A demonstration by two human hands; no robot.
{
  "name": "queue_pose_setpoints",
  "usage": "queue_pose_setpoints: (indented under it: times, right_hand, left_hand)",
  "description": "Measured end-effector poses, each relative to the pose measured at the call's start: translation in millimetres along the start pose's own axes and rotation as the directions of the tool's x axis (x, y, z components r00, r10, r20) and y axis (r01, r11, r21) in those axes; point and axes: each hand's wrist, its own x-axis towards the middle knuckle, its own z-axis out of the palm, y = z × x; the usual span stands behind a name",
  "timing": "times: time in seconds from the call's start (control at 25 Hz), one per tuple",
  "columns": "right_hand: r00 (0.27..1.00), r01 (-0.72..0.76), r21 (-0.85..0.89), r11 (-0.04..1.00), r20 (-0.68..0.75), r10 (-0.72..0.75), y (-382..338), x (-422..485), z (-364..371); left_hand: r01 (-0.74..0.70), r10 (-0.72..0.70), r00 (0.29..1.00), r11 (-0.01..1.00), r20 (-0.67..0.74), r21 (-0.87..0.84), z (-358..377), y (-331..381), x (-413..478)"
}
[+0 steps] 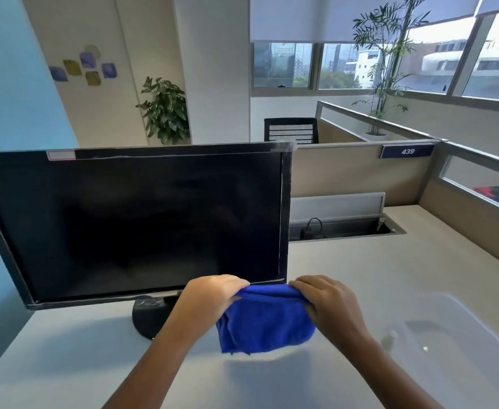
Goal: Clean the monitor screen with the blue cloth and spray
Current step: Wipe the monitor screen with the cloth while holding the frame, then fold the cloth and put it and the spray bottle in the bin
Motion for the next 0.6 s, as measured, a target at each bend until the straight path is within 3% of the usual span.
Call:
queue_pose_setpoints:
  times: [0.12,0.24,0.36,0.48,0.6]
  right_hand:
    - [0.991,0.004,0.022,1.000,-0.131,-0.001,4.7,-27.5,0.2]
    - [0.997,0.068,0.072,0.995,-0.038,-0.065,4.0,-87.9,11.7]
    - [0.968,0.130,0.203,0.970,0.185,-0.169,-2.7,-149.0,22.4]
    - [0.911,0.140,0.326,0.935,0.327,-0.250,-5.9,-182.5,21.1]
    - [0.890,0.051,0.378,0.924,0.403,-0.214,0.5,-189.8,10.1]
  left_hand:
    - [-0.052,0.058,0.989,0.997,-0.135,0.049,15.2,12.4,-15.7]
    - [-0.146,0.160,0.976,0.984,-0.150,0.101,49.3,24.0,-62.5]
    - [-0.218,0.207,0.974,0.967,0.089,0.131,86.7,38.7,-122.5]
    - [-0.199,0.183,0.936,0.980,0.300,0.023,103.7,59.0,-159.6]
    - [0.030,0.009,0.927,0.995,0.375,-0.098,104.7,63.8,-175.4]
